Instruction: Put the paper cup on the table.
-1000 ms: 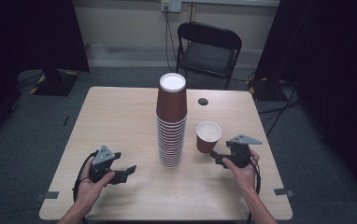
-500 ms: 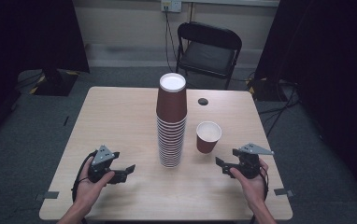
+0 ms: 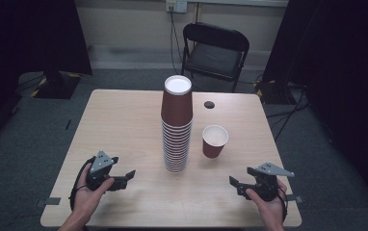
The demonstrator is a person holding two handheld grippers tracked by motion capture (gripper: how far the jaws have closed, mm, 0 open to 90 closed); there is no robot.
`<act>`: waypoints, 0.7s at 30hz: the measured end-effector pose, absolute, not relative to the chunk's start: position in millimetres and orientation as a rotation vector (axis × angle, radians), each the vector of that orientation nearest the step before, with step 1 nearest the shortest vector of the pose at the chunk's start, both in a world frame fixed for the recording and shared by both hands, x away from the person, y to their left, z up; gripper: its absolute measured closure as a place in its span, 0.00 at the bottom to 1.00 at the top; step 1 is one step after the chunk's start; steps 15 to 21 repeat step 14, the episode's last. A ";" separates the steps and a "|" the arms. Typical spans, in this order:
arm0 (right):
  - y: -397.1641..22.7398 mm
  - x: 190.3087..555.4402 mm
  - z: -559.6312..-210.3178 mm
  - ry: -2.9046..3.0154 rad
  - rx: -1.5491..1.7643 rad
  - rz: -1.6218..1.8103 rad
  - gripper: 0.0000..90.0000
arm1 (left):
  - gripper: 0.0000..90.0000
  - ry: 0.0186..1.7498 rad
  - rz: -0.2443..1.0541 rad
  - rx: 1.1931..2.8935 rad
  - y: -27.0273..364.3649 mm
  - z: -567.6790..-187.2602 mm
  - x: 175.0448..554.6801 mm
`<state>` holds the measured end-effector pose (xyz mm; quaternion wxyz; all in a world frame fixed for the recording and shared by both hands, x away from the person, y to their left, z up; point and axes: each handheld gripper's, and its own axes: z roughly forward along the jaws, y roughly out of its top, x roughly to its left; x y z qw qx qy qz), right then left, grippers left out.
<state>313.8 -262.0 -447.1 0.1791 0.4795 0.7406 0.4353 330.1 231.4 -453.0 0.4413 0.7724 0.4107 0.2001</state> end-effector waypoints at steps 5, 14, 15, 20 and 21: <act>-272.2 299.4 -450.9 2.079 1.394 1.202 0.18 | 0.19 1.037 0.486 1.907 238.0 -458.5 328.9; -290.6 295.6 -457.7 2.028 1.436 1.166 0.18 | 0.20 1.030 0.467 1.915 244.7 -462.9 327.6; -290.6 295.6 -457.7 2.028 1.436 1.166 0.18 | 0.20 1.030 0.467 1.915 244.7 -462.9 327.6; -290.6 295.6 -457.7 2.028 1.436 1.166 0.18 | 0.20 1.030 0.467 1.915 244.7 -462.9 327.6; -290.6 295.6 -457.7 2.028 1.436 1.166 0.18 | 0.20 1.030 0.467 1.915 244.7 -462.9 327.6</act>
